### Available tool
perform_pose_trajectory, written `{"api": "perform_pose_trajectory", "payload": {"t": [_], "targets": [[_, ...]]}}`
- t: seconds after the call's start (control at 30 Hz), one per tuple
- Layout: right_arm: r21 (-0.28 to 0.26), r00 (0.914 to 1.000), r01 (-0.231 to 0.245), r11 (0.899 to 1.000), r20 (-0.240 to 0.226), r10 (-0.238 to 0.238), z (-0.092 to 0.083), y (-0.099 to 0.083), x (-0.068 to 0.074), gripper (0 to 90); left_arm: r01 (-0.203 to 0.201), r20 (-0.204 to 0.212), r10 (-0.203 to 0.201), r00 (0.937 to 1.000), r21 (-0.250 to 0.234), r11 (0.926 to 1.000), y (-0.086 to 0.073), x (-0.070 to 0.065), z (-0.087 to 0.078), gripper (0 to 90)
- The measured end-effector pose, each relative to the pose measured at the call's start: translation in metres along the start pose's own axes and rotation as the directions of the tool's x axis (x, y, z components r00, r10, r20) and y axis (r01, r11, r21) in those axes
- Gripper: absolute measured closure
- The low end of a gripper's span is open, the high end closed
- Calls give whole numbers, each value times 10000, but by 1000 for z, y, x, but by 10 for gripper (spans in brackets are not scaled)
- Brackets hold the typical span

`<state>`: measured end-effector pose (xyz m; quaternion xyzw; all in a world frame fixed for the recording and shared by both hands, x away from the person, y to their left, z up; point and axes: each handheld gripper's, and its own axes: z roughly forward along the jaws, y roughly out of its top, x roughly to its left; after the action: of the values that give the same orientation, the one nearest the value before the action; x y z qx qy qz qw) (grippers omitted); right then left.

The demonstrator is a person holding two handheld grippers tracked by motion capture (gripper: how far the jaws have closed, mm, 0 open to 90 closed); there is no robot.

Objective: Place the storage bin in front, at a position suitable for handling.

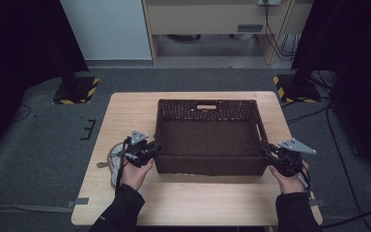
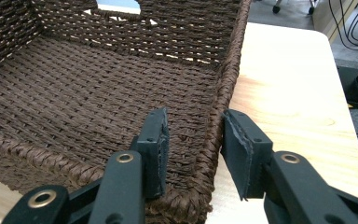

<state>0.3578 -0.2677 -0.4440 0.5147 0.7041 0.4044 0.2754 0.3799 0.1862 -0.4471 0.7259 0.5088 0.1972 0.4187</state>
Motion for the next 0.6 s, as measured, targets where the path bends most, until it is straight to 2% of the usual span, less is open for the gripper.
{"api": "perform_pose_trajectory", "payload": {"t": [0.13,0.33,0.6], "targets": [[-11,10000,-13,10000,-81,13,-7,-4,6,614,-78,69,78,9999,10,10000,-7,0,-10,676],[-36,9998,-54,10000,-167,53,-15,-10,11,615,147,327,-138,9994,-276,9995,-18,-1,-19,672],[-82,9997,-152,9999,-202,150,-24,-16,13,615,-152,86,155,9998,-389,9991,-25,-9,-25,670]]}}
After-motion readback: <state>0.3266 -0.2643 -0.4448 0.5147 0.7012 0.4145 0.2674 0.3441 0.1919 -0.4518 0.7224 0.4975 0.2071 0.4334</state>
